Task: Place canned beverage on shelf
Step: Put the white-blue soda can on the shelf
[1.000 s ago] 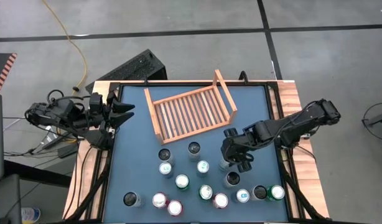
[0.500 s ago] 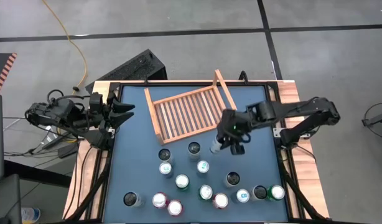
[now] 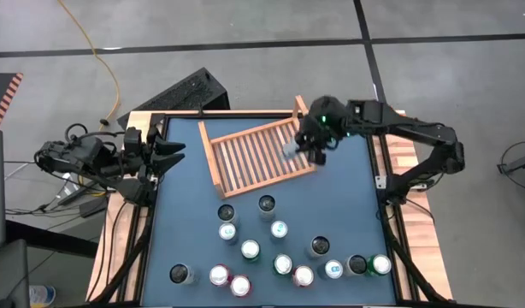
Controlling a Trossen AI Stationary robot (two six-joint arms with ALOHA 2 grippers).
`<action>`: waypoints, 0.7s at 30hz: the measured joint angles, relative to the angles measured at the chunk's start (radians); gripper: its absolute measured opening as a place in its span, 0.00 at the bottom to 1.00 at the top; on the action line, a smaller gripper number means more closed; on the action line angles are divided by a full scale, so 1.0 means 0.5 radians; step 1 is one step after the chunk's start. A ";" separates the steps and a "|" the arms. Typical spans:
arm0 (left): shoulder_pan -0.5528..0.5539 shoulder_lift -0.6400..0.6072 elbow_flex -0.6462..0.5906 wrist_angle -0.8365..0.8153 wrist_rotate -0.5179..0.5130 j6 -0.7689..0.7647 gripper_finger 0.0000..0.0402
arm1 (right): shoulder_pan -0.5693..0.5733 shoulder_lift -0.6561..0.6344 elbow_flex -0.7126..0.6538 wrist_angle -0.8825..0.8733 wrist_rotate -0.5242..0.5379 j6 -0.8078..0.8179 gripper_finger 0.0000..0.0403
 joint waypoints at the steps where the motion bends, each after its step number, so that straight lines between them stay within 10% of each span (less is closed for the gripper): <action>1: 0.000 0.000 0.000 0.000 -0.020 0.001 0.41 | -0.049 0.002 0.000 0.062 -0.003 -0.059 0.35; 12: 0.000 0.000 0.000 0.002 -0.102 0.003 0.41 | -0.529 0.323 0.108 0.235 -0.252 -0.600 0.35; 21: 0.001 -0.001 0.000 0.002 -0.225 0.001 0.41 | -0.712 0.892 0.816 -0.246 -0.289 -0.963 0.35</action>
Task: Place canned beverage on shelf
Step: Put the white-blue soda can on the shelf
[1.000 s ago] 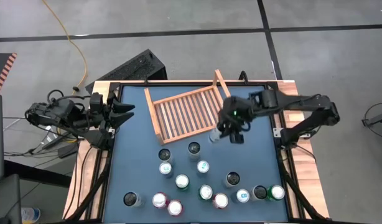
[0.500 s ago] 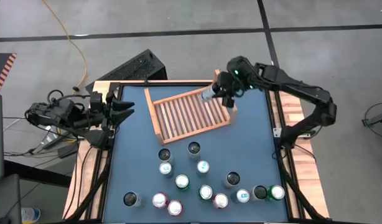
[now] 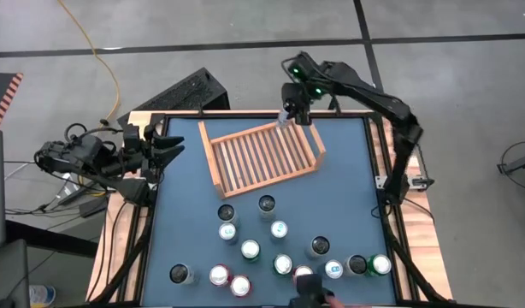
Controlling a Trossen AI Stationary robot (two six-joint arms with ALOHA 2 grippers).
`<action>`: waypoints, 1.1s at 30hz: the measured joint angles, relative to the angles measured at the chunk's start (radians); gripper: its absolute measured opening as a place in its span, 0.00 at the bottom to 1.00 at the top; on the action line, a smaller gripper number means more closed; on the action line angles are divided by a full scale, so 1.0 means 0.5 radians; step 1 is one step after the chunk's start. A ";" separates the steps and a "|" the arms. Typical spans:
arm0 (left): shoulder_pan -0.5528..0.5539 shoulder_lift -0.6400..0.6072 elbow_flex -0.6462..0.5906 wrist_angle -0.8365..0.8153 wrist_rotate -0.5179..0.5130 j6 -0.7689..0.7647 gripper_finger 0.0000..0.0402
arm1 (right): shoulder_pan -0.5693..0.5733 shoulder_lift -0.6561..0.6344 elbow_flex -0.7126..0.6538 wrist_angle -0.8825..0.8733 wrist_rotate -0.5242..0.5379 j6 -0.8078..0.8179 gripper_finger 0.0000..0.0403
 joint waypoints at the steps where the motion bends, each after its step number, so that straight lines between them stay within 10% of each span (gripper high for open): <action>1: 0.000 0.000 0.000 0.000 -0.011 0.000 0.41 | -0.018 0.067 0.071 -0.062 -0.018 -0.001 0.35; 33: 0.000 0.001 0.000 -0.032 -0.087 0.057 0.41 | -0.231 0.287 0.037 0.083 -0.279 -0.058 0.35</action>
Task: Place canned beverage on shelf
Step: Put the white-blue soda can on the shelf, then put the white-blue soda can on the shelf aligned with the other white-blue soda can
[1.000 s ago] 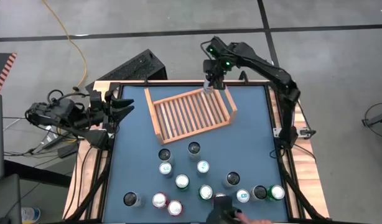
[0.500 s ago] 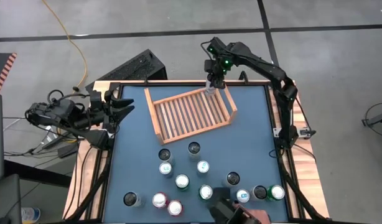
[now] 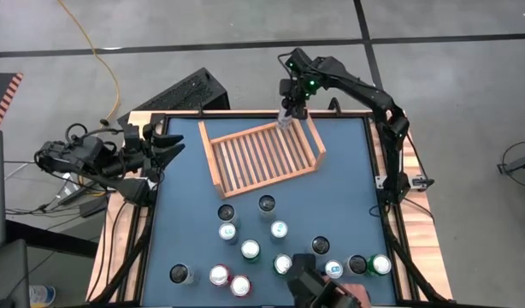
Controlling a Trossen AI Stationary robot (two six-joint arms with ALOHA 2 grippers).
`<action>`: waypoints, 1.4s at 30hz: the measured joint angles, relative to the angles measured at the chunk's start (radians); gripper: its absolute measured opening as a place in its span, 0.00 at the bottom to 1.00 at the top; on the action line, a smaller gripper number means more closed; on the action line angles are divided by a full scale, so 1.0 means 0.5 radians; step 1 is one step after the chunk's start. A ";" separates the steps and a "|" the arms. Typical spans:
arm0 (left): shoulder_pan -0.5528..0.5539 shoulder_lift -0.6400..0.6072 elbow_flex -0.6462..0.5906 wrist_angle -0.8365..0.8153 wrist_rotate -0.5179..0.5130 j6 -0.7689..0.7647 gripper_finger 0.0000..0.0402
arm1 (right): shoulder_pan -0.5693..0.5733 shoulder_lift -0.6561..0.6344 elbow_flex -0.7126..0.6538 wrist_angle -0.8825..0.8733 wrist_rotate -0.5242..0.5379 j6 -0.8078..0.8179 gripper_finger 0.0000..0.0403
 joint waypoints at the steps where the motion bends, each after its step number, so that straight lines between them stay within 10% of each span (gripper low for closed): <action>1: -0.001 0.000 0.000 -0.001 0.000 0.007 0.41 | -0.002 -0.002 -0.018 0.012 -0.010 0.001 0.35; 23: 0.000 0.000 0.000 -0.004 -0.089 0.006 0.41 | 0.016 -0.001 -0.200 0.100 0.143 -0.064 0.35; 32: 0.000 -0.001 0.000 -0.005 -0.089 0.006 0.41 | 0.015 -0.001 -0.198 0.121 0.146 -0.015 0.58; 42: -0.001 -0.001 0.000 -0.005 -0.088 0.005 0.41 | 0.034 -0.009 -0.170 0.114 0.112 -0.016 0.58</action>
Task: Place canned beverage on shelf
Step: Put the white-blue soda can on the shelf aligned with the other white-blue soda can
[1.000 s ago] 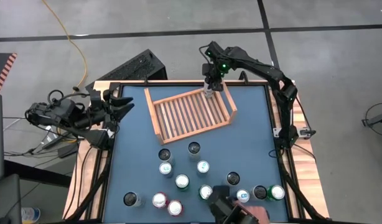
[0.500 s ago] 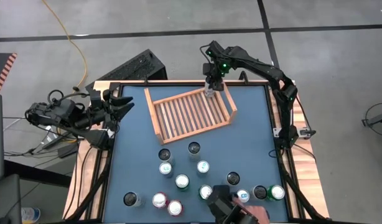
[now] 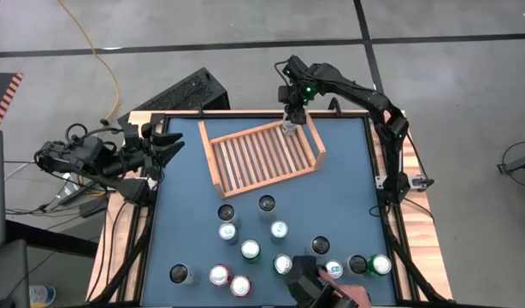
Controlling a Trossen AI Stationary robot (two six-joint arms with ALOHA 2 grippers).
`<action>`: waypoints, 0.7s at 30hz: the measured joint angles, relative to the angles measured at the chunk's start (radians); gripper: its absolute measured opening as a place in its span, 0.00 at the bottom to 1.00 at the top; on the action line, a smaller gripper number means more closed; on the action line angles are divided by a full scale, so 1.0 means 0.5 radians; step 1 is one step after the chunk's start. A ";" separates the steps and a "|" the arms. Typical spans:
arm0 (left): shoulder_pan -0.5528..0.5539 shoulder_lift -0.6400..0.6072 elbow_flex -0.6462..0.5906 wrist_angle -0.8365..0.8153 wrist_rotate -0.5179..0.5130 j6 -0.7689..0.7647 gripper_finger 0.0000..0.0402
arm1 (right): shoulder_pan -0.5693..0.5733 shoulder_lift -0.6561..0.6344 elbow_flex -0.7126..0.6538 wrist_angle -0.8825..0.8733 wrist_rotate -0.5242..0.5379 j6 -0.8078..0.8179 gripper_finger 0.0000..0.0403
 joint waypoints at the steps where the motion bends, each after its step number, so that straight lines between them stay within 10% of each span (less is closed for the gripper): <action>1: 0.000 0.000 0.000 0.000 0.000 0.000 0.41 | -0.001 -0.009 0.025 -0.007 0.003 0.000 0.58; 12: 0.000 0.000 0.000 0.000 0.000 0.016 0.41 | 0.104 -0.239 0.457 -0.194 -0.039 0.115 0.58; 21: 0.000 0.000 0.000 0.000 0.002 0.016 0.41 | 0.636 -0.441 0.535 -0.533 -0.152 0.400 0.58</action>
